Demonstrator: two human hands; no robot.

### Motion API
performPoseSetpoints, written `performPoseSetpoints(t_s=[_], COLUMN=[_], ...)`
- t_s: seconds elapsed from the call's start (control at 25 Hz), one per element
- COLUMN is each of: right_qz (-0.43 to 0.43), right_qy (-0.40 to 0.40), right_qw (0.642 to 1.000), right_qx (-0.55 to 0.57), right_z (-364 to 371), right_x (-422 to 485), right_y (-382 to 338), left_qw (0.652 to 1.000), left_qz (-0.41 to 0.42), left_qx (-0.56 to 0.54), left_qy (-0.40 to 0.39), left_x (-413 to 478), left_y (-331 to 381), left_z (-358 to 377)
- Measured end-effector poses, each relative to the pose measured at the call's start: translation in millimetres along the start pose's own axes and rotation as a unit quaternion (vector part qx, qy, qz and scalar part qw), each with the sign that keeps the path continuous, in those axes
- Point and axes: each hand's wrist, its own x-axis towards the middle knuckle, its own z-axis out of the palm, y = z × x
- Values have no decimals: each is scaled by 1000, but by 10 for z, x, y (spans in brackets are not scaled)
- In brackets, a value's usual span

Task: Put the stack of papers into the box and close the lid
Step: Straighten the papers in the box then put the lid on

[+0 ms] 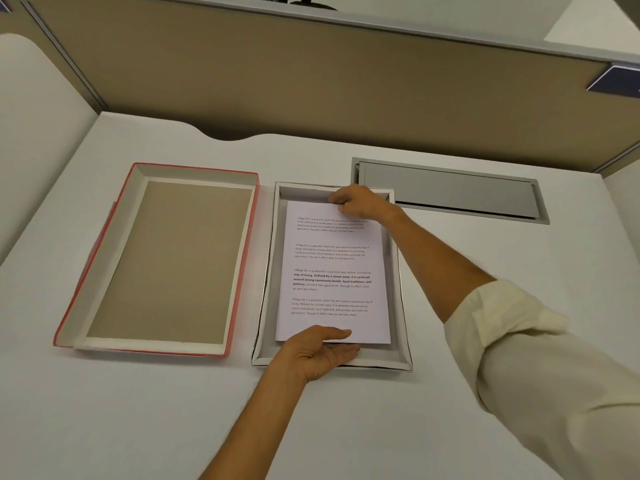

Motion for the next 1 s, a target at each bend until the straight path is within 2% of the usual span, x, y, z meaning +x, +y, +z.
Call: performPoseSetpoints(t_s=[0.56, 0.8, 0.92, 1.0], right_qz=[1, -9, -12, -19], right_qy=[7, -3, 4, 29], right_qw=[1000, 1000, 1000, 999], right_qx=[6, -6, -4, 28], right_z=[21, -39, -72, -83], right_x=[-13, 4, -14, -53], right_y=[-3, 1, -31, -102], left_qw=[1000, 997, 980, 953], left_qz=[-8, 0, 53, 157], left_qx=[0, 53, 176, 249], left_qy=[-17, -56, -71, -70], left_x=[-11, -244, -514, -673], left_y=[55, 61, 161, 351], left_z=[-14, -61, -107, -185])
